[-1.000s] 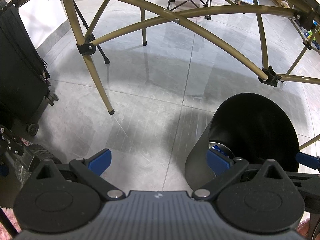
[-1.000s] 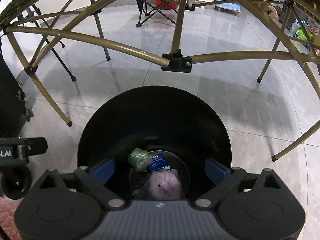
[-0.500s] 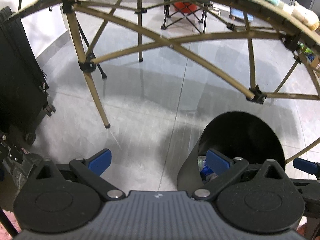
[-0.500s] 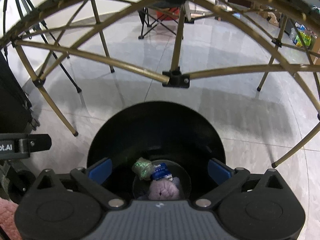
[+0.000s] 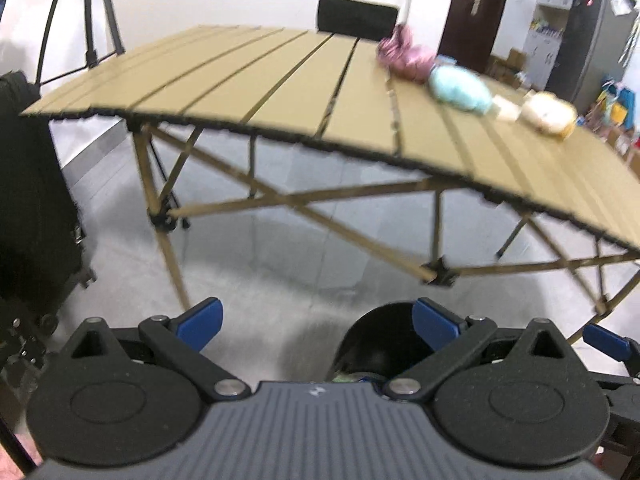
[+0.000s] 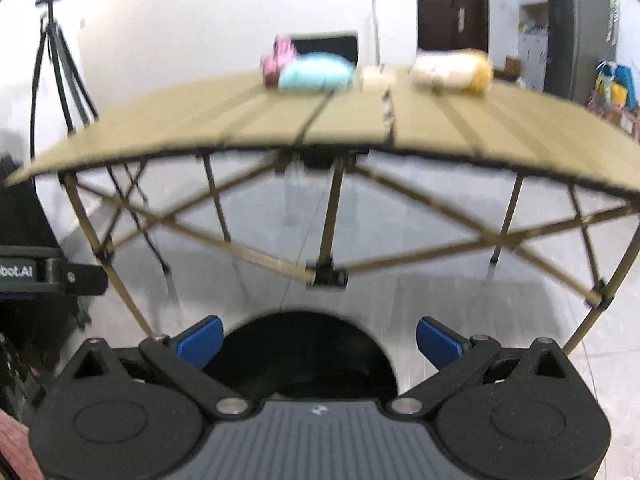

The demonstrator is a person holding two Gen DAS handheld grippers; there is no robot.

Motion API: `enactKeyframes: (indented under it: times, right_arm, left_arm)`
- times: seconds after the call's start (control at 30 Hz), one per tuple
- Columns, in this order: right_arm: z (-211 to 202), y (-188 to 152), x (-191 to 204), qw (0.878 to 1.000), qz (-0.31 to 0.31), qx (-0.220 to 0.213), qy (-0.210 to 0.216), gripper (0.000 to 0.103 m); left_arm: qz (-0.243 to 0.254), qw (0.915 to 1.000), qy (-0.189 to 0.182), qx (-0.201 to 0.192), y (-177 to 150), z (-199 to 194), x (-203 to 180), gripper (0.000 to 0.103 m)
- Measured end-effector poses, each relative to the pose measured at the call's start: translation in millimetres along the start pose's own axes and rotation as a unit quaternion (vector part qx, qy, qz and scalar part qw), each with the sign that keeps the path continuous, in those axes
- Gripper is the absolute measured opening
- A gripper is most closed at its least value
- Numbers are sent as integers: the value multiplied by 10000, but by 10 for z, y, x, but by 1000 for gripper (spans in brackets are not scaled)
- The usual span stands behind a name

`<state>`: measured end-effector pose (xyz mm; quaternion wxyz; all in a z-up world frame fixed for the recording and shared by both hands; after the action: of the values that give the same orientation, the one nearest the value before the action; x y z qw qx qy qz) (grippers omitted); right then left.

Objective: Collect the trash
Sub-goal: 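Raise both tools back up toward the table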

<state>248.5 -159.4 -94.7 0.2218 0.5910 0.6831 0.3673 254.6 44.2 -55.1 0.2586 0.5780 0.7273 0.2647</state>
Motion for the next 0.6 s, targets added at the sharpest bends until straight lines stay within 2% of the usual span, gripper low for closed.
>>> enactKeyframes:
  times: [0.33,0.6]
  right_arm:
    - [-522,465,-257,9948,49,-1019,8,103]
    - [-495,915,-599,9903,123,-1378,-76,103]
  left_arm:
    - [300,9978,-209,-556,475,-254,-473,103]
    - [540,9952,-258,-770,996,-92,-864,103]
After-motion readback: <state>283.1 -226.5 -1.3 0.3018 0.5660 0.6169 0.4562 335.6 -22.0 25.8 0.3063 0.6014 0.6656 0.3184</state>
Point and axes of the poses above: each gripper's, at about its wrist camera, not at the fingertips, and z roughly the way its jaws point, x to its left, y to its top, the point moved 3 cm from there along z, roughly the way its jaws point, and after that the axes turned 4 degrees about y, right-handed, at the moved point
